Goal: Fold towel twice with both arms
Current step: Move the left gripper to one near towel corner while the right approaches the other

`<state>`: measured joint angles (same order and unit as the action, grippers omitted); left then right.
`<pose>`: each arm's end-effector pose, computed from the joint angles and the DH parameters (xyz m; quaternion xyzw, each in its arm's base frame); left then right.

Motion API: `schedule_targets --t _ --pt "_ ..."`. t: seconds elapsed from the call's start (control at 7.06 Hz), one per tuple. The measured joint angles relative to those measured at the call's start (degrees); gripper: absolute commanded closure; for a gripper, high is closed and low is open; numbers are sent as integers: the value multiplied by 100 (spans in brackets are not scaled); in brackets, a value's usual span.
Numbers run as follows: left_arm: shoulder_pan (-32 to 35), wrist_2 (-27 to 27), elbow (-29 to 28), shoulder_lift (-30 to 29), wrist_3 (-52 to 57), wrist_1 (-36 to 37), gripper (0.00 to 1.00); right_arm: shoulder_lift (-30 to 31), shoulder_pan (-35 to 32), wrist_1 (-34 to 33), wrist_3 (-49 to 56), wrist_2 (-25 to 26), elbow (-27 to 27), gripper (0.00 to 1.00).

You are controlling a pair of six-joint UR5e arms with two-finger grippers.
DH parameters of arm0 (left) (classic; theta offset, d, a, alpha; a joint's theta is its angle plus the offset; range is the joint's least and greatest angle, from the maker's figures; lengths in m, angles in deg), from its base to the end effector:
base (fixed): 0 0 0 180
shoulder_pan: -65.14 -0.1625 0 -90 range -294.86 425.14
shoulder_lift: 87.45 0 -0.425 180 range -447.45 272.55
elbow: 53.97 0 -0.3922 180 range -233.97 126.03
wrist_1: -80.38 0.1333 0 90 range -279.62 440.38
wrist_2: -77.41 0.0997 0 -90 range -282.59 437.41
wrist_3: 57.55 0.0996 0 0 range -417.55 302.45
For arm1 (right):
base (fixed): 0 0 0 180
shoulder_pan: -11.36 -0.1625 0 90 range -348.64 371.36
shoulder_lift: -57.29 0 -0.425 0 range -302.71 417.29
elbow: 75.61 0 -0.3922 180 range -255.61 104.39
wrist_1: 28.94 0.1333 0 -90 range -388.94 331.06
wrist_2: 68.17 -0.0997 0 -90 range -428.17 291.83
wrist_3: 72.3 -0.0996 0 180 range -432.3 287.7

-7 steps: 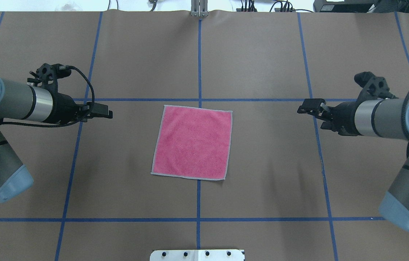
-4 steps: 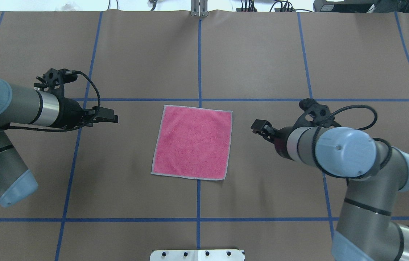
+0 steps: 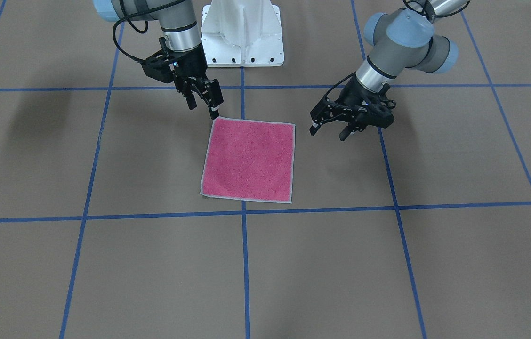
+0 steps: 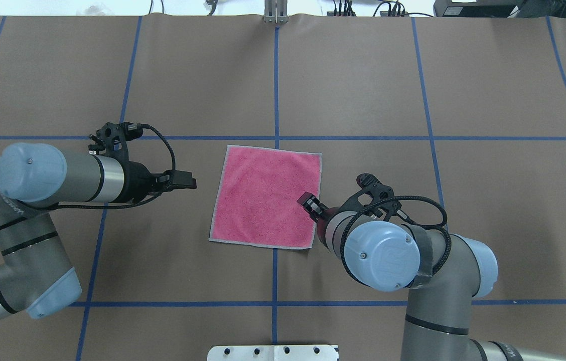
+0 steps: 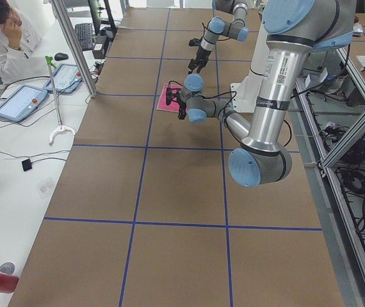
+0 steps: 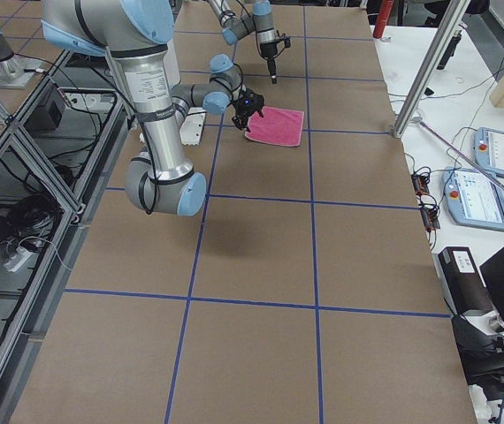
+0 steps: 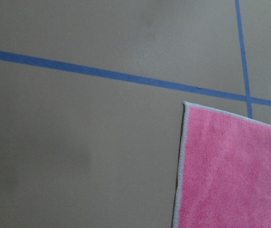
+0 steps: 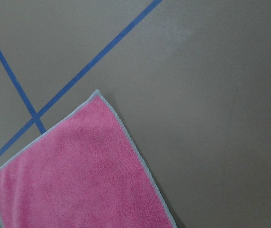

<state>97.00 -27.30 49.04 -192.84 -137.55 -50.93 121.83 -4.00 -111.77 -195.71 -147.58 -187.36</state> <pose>0.4379 -0.3993 0.3256 0.1044 0.5669 -0.0825 0.8130 -0.5257 -0.3016 0.2344 0.0097 -0.4622 0.4041 0.7893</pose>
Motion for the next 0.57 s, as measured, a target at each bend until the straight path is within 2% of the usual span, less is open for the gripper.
schedule_targets --t 0.57 --pt "-168 134 -1 -111 -102 0 0 -168 256 2 -216 137 521 31"
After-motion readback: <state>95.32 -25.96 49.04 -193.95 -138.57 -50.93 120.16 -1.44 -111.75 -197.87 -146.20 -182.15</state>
